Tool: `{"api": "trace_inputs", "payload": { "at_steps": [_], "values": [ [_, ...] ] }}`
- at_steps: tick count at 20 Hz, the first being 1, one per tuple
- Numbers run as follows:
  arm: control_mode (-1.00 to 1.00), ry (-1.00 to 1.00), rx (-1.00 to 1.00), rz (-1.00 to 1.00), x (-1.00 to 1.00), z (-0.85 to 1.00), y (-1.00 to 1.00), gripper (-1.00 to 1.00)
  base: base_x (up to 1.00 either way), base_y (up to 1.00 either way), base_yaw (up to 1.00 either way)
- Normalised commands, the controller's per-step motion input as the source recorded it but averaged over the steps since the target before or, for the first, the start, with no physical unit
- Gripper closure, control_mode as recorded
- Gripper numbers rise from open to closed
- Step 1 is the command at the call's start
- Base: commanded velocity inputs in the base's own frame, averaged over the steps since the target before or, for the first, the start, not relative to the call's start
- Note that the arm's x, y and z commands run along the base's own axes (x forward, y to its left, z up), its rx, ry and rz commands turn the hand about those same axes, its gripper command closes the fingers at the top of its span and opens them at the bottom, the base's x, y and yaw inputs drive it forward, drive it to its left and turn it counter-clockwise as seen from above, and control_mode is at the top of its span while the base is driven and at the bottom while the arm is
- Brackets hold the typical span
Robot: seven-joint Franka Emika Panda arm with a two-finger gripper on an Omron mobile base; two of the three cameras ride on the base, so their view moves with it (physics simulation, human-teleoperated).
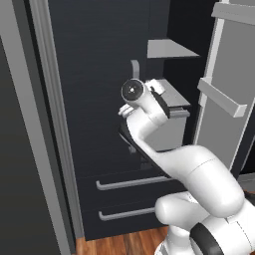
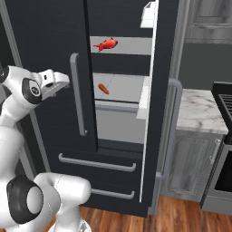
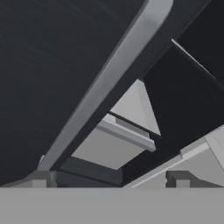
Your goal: Gather the cucumber and carrot from the fridge and place them on a tray on the dining counter. Then gather the fishs from the fridge and place them on the other tray.
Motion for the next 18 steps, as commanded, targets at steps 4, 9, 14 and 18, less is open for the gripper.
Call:
{"api": "trace_inputs", "payload": {
  "at_steps": [4,9,14,18],
  "values": [
    [-1.0,0.0,0.08,0.0,0.11,0.14,0.02,-1.0,0.0,0.0,0.0],
    [-1.0,0.0,0.01,-0.09,0.08,-0.01,-0.01,-1.0,0.0,0.0,0.0],
    [-1.0,-0.02,0.0,-0.12,0.05,-0.02,0.0,-1.0,0.0,0.0,0.0],
    [-1.0,-0.12,0.08,-0.01,0.0,-0.15,-0.04,-1.0,0.0,0.0,0.0]
  ]
}}
